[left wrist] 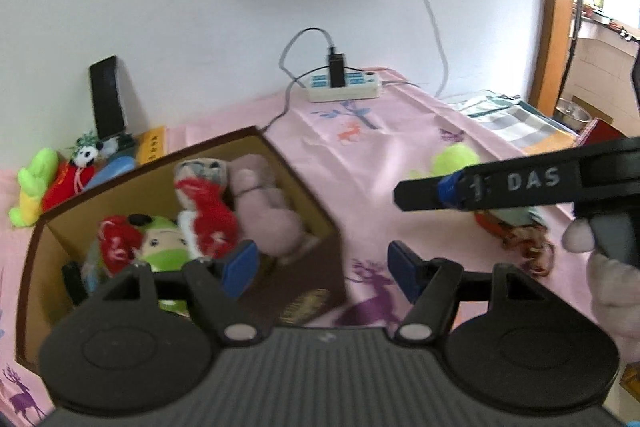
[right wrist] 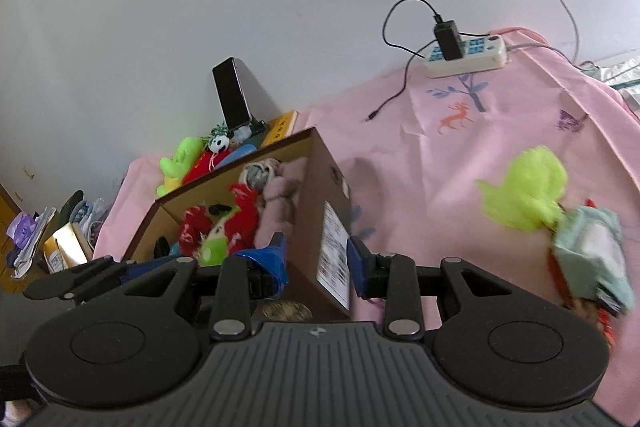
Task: Organize soft objects
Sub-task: 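Move the right gripper to the mint-green cap on the sheet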
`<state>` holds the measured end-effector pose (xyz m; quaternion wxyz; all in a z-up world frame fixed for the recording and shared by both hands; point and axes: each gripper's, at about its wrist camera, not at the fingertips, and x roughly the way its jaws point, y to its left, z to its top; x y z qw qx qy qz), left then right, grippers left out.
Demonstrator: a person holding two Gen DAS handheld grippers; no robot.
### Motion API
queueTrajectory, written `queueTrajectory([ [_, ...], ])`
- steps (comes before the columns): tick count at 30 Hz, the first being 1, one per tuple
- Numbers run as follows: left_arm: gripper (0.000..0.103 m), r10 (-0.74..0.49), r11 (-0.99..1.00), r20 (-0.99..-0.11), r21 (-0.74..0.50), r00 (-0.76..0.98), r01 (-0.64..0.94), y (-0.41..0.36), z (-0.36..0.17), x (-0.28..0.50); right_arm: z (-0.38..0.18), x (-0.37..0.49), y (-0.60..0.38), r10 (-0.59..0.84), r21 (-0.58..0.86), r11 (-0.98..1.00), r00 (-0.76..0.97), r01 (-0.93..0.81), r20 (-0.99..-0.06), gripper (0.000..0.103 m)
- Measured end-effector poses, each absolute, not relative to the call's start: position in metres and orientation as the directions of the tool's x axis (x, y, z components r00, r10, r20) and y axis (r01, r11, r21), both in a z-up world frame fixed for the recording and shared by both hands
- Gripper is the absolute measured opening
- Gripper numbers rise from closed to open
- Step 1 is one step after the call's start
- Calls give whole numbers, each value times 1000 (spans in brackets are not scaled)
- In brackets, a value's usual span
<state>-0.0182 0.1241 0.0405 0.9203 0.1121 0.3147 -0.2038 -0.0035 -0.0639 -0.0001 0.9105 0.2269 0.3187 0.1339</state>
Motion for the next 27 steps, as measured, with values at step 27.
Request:
queueTrajectory([
  [27,73,-442,756,-752,-18,489,654,-26,-10,-58,-48,-72,-190,259,469,877,718,106,-646,16],
])
